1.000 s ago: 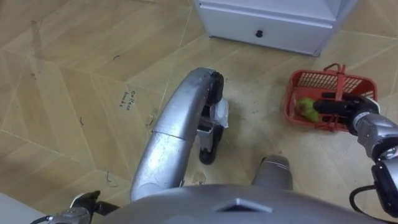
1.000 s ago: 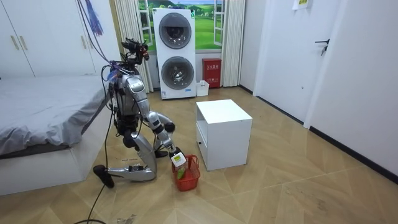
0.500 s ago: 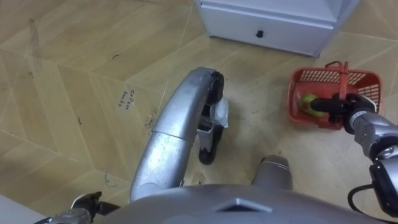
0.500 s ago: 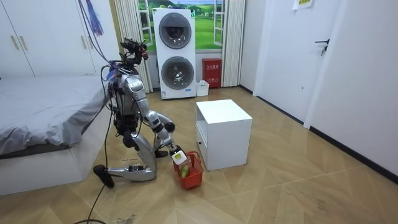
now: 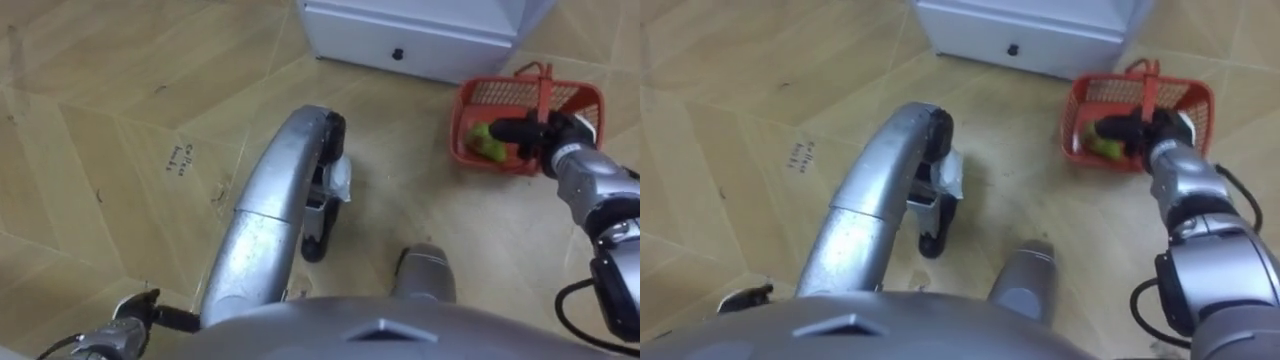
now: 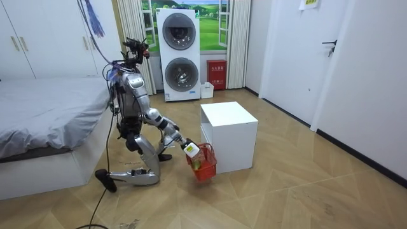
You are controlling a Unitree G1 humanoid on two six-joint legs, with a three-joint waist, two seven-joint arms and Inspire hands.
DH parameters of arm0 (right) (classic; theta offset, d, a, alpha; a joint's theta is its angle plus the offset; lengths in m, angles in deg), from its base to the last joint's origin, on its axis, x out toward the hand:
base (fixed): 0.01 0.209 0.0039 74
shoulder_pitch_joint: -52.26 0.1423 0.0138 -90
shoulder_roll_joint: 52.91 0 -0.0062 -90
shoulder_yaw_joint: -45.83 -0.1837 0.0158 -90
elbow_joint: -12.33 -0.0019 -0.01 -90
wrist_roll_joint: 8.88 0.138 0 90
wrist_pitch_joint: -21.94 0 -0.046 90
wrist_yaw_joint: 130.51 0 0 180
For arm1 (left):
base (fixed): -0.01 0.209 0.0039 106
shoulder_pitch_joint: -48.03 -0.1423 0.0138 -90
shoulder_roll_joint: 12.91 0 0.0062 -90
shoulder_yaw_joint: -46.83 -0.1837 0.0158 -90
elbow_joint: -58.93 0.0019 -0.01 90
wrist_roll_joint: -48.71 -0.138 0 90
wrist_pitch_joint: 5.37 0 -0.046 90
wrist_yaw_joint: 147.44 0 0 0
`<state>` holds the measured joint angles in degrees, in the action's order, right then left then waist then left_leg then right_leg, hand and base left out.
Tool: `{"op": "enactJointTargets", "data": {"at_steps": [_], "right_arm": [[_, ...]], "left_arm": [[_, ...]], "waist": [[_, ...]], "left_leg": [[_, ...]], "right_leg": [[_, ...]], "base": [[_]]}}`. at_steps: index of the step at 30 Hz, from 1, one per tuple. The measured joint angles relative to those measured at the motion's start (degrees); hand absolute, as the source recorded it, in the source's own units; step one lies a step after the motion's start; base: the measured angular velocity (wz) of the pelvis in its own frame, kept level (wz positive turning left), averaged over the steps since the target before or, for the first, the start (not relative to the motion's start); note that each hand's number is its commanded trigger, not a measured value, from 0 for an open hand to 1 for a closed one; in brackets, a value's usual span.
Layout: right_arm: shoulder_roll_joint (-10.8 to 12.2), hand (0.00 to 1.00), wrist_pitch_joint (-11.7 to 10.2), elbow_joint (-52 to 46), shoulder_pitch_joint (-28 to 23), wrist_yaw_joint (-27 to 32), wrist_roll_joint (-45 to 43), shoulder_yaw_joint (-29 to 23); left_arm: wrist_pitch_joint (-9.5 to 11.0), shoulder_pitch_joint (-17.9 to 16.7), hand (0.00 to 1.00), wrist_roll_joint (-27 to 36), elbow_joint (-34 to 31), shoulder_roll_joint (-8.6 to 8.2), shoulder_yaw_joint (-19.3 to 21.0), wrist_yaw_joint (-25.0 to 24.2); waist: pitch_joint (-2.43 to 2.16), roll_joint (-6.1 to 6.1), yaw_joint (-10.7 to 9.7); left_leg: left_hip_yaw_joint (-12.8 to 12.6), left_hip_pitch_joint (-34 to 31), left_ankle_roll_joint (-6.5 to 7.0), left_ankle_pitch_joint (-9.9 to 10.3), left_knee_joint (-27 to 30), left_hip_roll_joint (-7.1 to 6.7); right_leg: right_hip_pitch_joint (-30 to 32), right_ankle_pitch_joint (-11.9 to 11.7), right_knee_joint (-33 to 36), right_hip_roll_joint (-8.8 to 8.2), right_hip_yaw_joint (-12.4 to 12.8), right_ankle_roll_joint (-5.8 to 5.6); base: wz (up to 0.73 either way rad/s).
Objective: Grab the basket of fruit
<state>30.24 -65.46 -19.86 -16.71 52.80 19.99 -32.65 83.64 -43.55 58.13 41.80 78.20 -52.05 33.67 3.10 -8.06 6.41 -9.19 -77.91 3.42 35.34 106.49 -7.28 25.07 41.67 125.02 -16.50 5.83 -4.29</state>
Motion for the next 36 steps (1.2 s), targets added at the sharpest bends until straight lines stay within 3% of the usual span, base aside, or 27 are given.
{"op": "enactJointTargets", "data": {"at_steps": [4, 5, 7, 8, 9, 10, 11, 12, 13, 15, 16, 17, 18, 19, 20, 21, 23, 24, 26, 28, 29, 30, 31, 32, 33, 36], "right_arm": [[1.2, 1.0, 0.7, -4.8, 0.1, 1.6, -0.3, -1.6], [2.0, 1.0, 1.6, -6.5, 0.0, 1.5, -0.1, -1.6], [2.5, 1.0, 2.6, -10.9, -1.3, 1.6, 0.3, -1.6], [3.1, 1.0, 2.7, -13.2, -2.8, 1.8, 0.0, -1.6], [4.2, 1.0, 2.8, -14.7, -4.4, 2.4, -0.5, -1.7], [4.7, 1.0, 2.9, -15.6, -4.8, 2.8, -0.7, -1.7], [5.4, 1.0, 3.0, -16.9, -4.9, 3.0, -2.0, -1.7], [5.6, 1.0, 3.4, -18.0, -5.7, 3.1, -3.8, -1.5], [5.6, 1.0, 3.5, -18.8, -6.4, 3.4, -4.8, -1.5], [5.7, 1.0, 3.7, -24.2, -9.8, 4.4, -6.6, -1.6], [5.7, 1.0, 3.7, -25.5, -10.7, 4.6, -6.6, -1.5], [5.7, 1.0, 3.8, -27.5, -12.1, 4.6, -6.6, -1.5], [5.6, 1.0, 4.6, -30.0, -14.1, 4.7, -6.5, -1.6], [5.6, 1.0, 5.6, -31.6, -14.7, 4.7, -6.5, -1.5], [5.8, 1.0, 6.8, -35.6, -15.9, 4.6, -6.3, -1.5], [5.8, 1.0, 6.8, -39.3, -16.1, 4.7, -5.1, -1.5], [5.6, 1.0, 5.2, -43.0, -15.9, 5.0, -3.5, -2.0], [5.8, 1.0, 3.9, -44.7, -16.0, 5.4, -3.3, -2.9], [6.4, 1.0, 3.6, -47.7, -16.3, 5.4, -3.4, -3.6], [6.4, 1.0, 2.8, -50.8, -16.5, 5.4, -3.0, -4.0], [6.8, 1.0, 1.9, -52.4, -16.4, 5.3, -2.9, -3.9], [6.9, 1.0, 1.4, -54.3, -16.5, 5.3, -2.9, -3.6], [6.9, 1.0, 0.9, -54.9, -17.0, 5.4, -2.9, -3.6], [6.8, 1.0, 0.8, -55.5, -17.7, 5.6, -2.9, -3.5], [6.8, 1.0, 0.9, -55.5, -18.6, 6.0, -2.9, -3.5], [6.7, 1.0, 1.0, -55.8, -19.1, 5.7, -2.2, -3.5]], "left_arm": [[-0.9, 1.9, 0.0, -0.1, -2.2, -2.15, 0.3, 0.9], [-1.6, 1.6, 0.0, -0.1, -3.2, -2.77, 0.8, 1.0], [-2.6, 0.1, 0.0, 0.0, -5.0, -3.43, 2.2, 1.3], [-2.9, -0.9, 0.0, -0.1, -5.2, -3.59, 3.8, 2.1], [-2.8, -2.0, 0.0, -0.1, -5.1, -3.51, 4.8, 3.8], [-2.7, -2.2, 0.0, 0.0, -5.0, -3.38, 4.7, 4.8], [-2.2, -2.5, 0.0, 0.0, -4.0, -3.41, 4.3, 6.1], [-1.3, -2.6, 0.0, 0.0, -2.6, -3.83, 3.7, 7.3], [-0.9, -2.6, 0.0, 0.0, -2.2, -3.89, 3.2, 7.6], [-0.2, -3.2, 0.0, 0.0, -1.9, -4.12, 3.0, 8.7], [0.0, -3.2, 0.0, 0.1, -1.9, -3.98, 3.0, 8.8], [0.4, -3.2, 0.0, 0.1, -2.1, -3.75, 3.1, 9.1], [0.5, -3.4, 0.0, 0.2, -2.4, -4.03, 3.2, 9.6], [0.6, -3.9, 0.0, 0.0, -2.8, -4.18, 3.2, 9.7], [0.5, -5.1, 0.0, 0.0, -3.2, -4.44, 3.6, 9.6], [0.0, -6.0, 0.0, -0.1, -3.8, -4.52, 4.6, 9.6], [-0.5, -6.7, 0.0, -0.2, -4.6, -4.55, 5.2, 9.4], [-0.9, -6.9, 0.0, -0.2, -5.8, -4.6, 5.4, 9.3], [-1.6, -8.3, 0.0, -0.2, -7.7, -5.16, 6.6, 9.0], [-2.4, -9.1, 0.0, -0.2, -8.9, -5.71, 6.7, 8.2], [-2.4, -9.2, 0.0, -0.2, -9.0, -5.82, 7.1, 8.3], [-2.7, -9.2, 0.0, -0.2, -8.8, -6.01, 7.5, 8.3], [-2.8, -9.3, 0.0, -0.3, -8.8, -6.07, 7.6, 8.3], [-3.0, -9.5, 0.0, -0.2, -8.8, -6.16, 7.5, 8.2], [-3.4, -9.5, 0.0, 0.0, -9.0, -6.12, 7.6, 8.3], [-3.5, -8.9, 0.0, -0.2, -9.6, -5.85, 7.6, 8.2]], "waist": [[-0.12, -0.18, -0.6], [-0.23, -0.05, -0.6], [-0.61, 0.67, -1.2], [-0.93, 1.33, -1.3], [-1.49, 2.07, -0.8], [-1.5, 2.48, -0.1], [-1.49, 3.44, 1.2], [-1.5, 4.81, 1.7], [-1.59, 5.15, 1.7], [-1.96, 6.24, 0.9], [-1.97, 6.19, 0.8], [-1.88, 5.75, 0.7], [-2.05, 5.45, 0.5], [-2.17, 5.28, 0.8], [-2.17, 5.35, 0.8], [-2.06, 5.2, -0.4], [-2.09, 4.38, -2.2], [-2.14, 3.81, -2.7], [-3.0, 2.68, -2.6], [-2.58, 3.32, -1.8], [-2.55, 3.46, -0.5], [-3.09, 3.54, -0.1], [-3.12, 4.2, -0.3], [-2.95, 4.98, -1.6], [-3.0, 5.4, -1.8], [-2.97, 5.17, -1.7]], "left_leg": [[1.8, 4.0, 0.08, -0.1, -5.7, 0.95], [2.1, 6.7, 0.07, -0.4, -9.9, 1.99], [2.5, 11.7, 0.4, -1.9, -18.8, 3.24], [2.9, 16.7, 0.62, -3.4, -26.1, 4.17], [4.0, 22.3, 0.47, -5.2, -34.3, 5.5], [4.4, 25.3, 0.17, -6.2, -38.5, 6.56], [5.4, 30.8, -0.38, -8.7, -46.1, 7.73], [7.6, 36.9, -0.9, -11.5, -54.0, 7.81], [8.2, 40.0, -1.23, -12.8, -57.9, 7.76], [9.6, 50.9, -1.94, -16.6, -70.5, 7.63], [9.6, 53.1, -2.25, -16.9, -72.5, 7.64], [9.6, 56.9, -2.38, -17.0, -75.0, 7.61], [9.7, 59.9, -3.19, -17.4, -77.0, 7.68], [9.8, 61.4, -3.98, -18.0, -78.5, 7.96], [10.1, 64.1, -5.21, -18.8, -81.5, 8.65], [9.9, 64.5, -5.42, -19.5, -82.1, 9.54], [9.3, 64.3, -5.41, -20.7, -85.8, 9.43], [9.3, 63.2, -4.86, -23.5, -88.3, 9.02], [9.1, 65.4, -4.85, -24.9, -89.6, 9.49], [11.9, 68.5, -4.72, -25.0, -91.4, 9.87], [15.6, 69.5, -4.92, -24.9, -91.7, 10.46], [17.0, 69.8, -5.92, -24.3, -91.7, 10.98], [16.8, 70.0, -6.17, -24.3, -91.8, 11.36], [14.8, 71.1, -6.31, -24.3, -92.5, 11.68], [12.1, 72.9, -6.48, -24.6, -94.3, 11.79], [10.6, 75.8, -6.44, -25.6, -97.5, 11.79]], "right_leg": [[-1.4, 0.2, -9.8, 3.91, 0.0, -0.4], [-1.6, -0.4, -15.9, 4.76, 0.3, -0.62], [-1.4, -6.3, -26.8, 5.67, -0.5, -0.54], [-0.9, -16.0, -33.4, 6.29, -1.3, -0.42], [0.3, -24.7, -38.9, 7.49, -1.6, 0.56], [1.8, -23.3, -40.7, 8.24, -1.7, 0.81], [5.2, -18.8, -45.1, 9.28, -2.3, 0.53], [6.4, -16.5, -53.8, 9.82, -4.8, 0.04], [6.5, -16.3, -58.8, 9.88, -5.9, 0.03], [4.3, -17.9, -79.9, 11.26, -7.6, 1.15], [3.4, -19.3, -85.1, 11.63, -7.6, 1.39], [1.9, -24.3, -91.9, 12.21, -7.8, 2.32], [-0.2, -26.9, -92.9, 12.34, -8.6, 3.58], [-1.8, -27.1, -94.0, 12.32, -9.4, 4.01], [-4.9, -28.0, -97.1, 13.07, -11.4, 5.25], [-7.5, -28.6, -100.0, 13.79, -11.8, 6.11], [-10.6, -28.8, -102.9, 14.36, -10.9, 6.26], [-12.3, -28.8, -104.5, 14.82, -10.4, 6.24], [-14.4, -29.4, -106.9, 14.98, -10.7, 5.84], [-15.3, -29.6, -107.0, 15.83, -13.0, 5.18], [-14.6, -30.9, -110.9, 16.57, -14.0, 6.15], [-14.1, -36.6, -114.4, 17.13, -16.0, 7.96], [-15.1, -37.3, -114.9, 17.38, -16.4, 7.97], [-16.9, -37.4, -115.6, 17.47, -17.5, 8.16], [-17.9, -37.4, -115.4, 17.68, -17.0, 8.12], [-18.5, -37.0, -115.4, 17.73, -17.0, 7.57]], "base": [[-0.14], [-0.63], [-0.62], [-0.71], [-0.91], [-1.26], [-1.24], [-1.06], [-0.64], [-0.18], [0.09], [0.24], [0.18], [0.0], [-0.04], [0.11], [0.6], [0.59], [0.31], [-0.09], [-0.58], [-0.45], [0.0], [0.22], [0.14], [-0.07]]}}
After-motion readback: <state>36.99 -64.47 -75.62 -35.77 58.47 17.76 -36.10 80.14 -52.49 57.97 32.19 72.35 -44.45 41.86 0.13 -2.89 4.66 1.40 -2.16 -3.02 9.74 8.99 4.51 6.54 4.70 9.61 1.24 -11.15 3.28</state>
